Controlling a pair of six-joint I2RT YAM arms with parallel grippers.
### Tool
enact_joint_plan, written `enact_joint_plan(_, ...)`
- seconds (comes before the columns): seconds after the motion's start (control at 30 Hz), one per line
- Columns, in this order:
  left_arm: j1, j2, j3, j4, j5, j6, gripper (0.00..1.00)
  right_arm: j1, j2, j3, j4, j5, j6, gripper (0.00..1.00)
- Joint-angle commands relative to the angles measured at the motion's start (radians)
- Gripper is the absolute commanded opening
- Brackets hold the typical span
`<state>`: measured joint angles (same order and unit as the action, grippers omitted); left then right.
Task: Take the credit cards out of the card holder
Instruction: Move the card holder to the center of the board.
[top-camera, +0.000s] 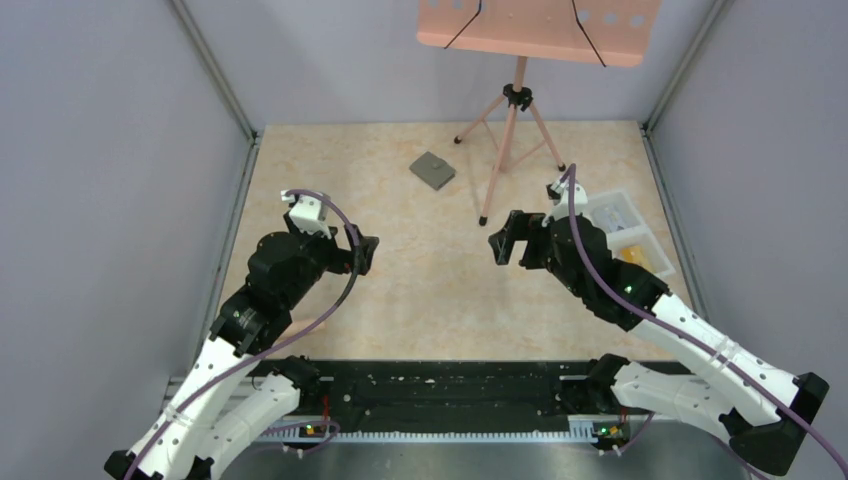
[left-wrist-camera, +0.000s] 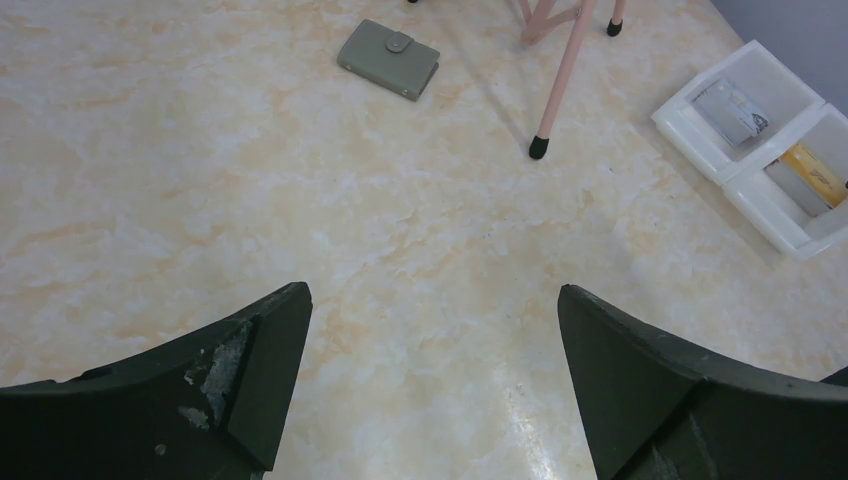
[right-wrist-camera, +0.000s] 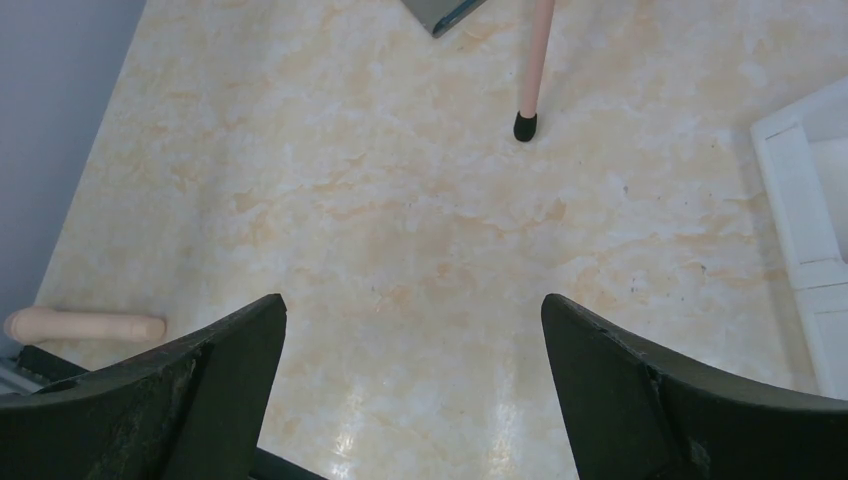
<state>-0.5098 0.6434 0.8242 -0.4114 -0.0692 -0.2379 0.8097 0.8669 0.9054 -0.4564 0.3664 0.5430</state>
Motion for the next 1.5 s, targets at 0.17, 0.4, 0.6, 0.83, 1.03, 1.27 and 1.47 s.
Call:
enact_joint_plan(0.17,-0.002,-0.017,-0.003,0.040,-0.011,0.005,0.99,0.009,0.000,0.035,0.061,-0.004,-0.014,0.99)
enact_joint_plan(0.4,-0.002,-0.012,-0.006,0.047,-0.030,0.000,0.99,0.008,0.030,0.025,0.150,-0.055,-0.168,0.98)
enact_joint_plan(0.6,-0.002,-0.029,-0.004,0.042,-0.071,0.004,0.97,0.008,0.163,0.027,0.288,-0.012,-0.449,0.93)
enact_joint_plan(0.83,-0.002,-0.103,-0.007,0.021,-0.274,-0.026,0.96,0.009,0.444,0.060,0.551,0.116,-0.750,0.89)
enact_joint_plan(1.03,-0.002,-0.158,-0.016,0.026,-0.310,-0.032,0.96,0.009,0.674,0.148,0.683,0.082,-0.933,0.83)
enact_joint_plan(1.27,-0.002,-0.188,-0.018,0.016,-0.338,-0.061,0.95,0.008,0.998,0.267,0.798,0.114,-1.103,0.69)
enact_joint_plan(1.47,-0.001,-0.195,-0.014,0.008,-0.347,-0.059,0.95,0.004,1.201,0.398,0.836,0.138,-1.182,0.68)
